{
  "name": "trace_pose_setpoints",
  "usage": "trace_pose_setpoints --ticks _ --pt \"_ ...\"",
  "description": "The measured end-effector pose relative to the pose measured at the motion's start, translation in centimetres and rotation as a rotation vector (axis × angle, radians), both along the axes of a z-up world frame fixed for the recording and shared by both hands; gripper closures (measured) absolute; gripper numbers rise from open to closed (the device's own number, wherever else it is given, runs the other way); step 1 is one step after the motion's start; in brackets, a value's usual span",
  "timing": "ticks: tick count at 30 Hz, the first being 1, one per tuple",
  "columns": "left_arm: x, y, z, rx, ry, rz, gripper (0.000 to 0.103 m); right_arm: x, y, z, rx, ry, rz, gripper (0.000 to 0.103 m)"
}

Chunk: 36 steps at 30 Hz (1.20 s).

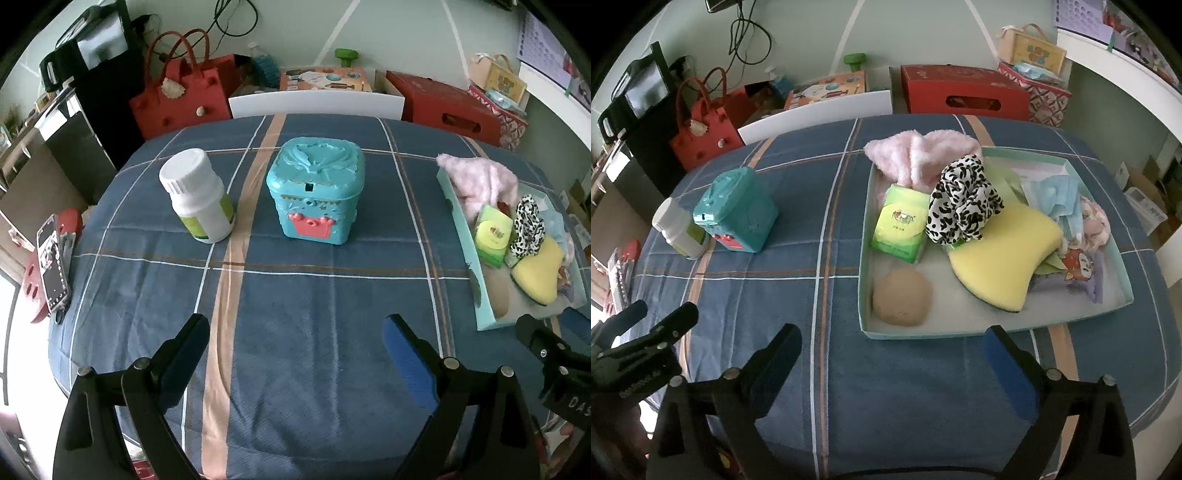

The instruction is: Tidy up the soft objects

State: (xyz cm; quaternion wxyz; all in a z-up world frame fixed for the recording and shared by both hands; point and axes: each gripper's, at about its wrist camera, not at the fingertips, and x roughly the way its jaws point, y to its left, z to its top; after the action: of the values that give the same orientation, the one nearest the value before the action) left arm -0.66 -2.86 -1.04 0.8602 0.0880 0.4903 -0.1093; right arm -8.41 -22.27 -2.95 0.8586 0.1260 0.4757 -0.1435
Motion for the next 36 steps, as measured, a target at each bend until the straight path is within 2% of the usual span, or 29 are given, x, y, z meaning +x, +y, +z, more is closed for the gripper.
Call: trace_pose_setpoints --ticks 11,26,36 --pt "-0.06 0.3 -0.2 -0.05 0.021 -0.029 0.008 -0.08 -0.05 -0.48 -0.033 0.014 -0.028 0.0" --pt "-0.27 0.35 -0.27 0.008 -0.005 -0.008 0.008 -0.3 0.14 -0.51 -0.057 0.014 -0.037 0.0" --pt "-0.3 0.28 -0.49 0.02 -0.003 -0.002 0.008 -0.36 0.29 -0.43 -0.077 0.016 -0.045 0.0"
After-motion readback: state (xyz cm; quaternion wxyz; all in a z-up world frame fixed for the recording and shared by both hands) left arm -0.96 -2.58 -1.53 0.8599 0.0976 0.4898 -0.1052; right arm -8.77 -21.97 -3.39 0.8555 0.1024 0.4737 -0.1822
